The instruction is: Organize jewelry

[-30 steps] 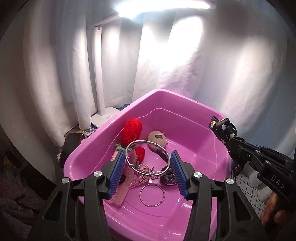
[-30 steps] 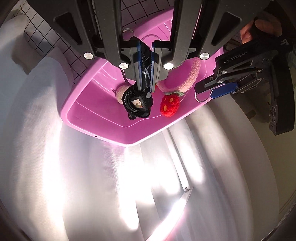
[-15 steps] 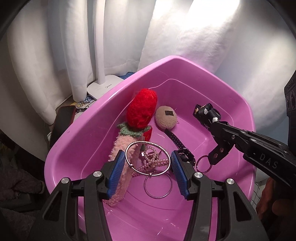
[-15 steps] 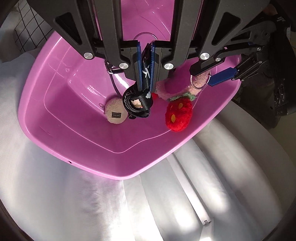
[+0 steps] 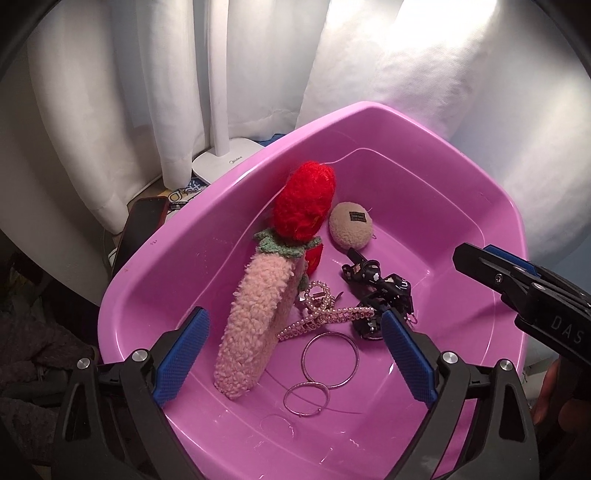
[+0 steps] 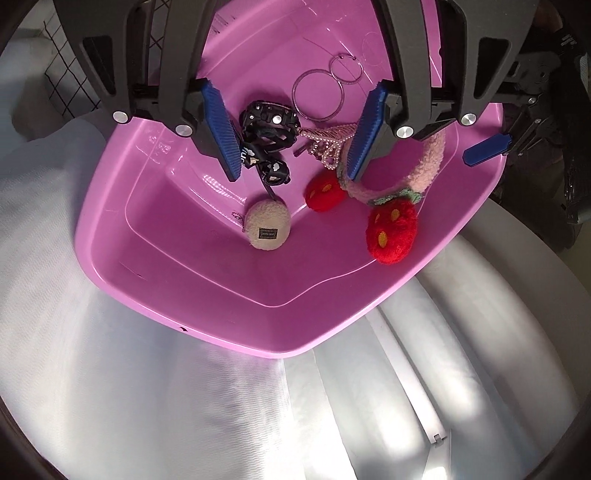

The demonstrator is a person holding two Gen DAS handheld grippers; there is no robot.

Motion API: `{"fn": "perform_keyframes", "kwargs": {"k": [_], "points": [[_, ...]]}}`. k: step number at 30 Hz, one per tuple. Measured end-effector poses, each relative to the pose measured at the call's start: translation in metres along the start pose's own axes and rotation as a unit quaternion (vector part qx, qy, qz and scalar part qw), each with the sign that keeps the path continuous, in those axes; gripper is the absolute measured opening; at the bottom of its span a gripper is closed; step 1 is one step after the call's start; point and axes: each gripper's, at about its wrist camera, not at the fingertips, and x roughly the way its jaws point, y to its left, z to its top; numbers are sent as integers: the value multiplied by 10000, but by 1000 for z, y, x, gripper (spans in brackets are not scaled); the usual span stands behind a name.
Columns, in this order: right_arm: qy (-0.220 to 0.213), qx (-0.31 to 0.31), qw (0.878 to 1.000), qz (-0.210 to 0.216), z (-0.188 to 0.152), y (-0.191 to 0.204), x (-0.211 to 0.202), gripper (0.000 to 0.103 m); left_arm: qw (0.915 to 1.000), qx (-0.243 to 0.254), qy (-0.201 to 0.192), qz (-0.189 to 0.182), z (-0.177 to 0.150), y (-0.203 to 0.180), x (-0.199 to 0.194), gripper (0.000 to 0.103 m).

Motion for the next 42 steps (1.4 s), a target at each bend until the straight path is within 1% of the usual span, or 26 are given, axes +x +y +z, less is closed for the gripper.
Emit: {"fn": "perform_keyframes", "kwargs": {"k": [6, 10, 16, 26, 42], "points": [[-52, 44, 9999, -87, -13, 1, -8, 58, 9996, 80, -134, 244, -3, -3, -7, 92], [-145, 55, 9997, -186, -20, 2, -16, 59, 9992, 56, -207, 334, -3, -2, -11, 94], [-257, -42, 9987, -431, -26, 7, -22, 60, 9985, 25, -265, 477, -3, 1, -16, 94], [-371, -213, 9979, -493, -35, 18, -33, 60, 9976, -15, -358, 592, -2, 4, -22, 94], [-519, -165, 9966, -622, -43, 17, -44, 61, 9971, 30, -448, 621, -4, 1, -29, 94]]}}
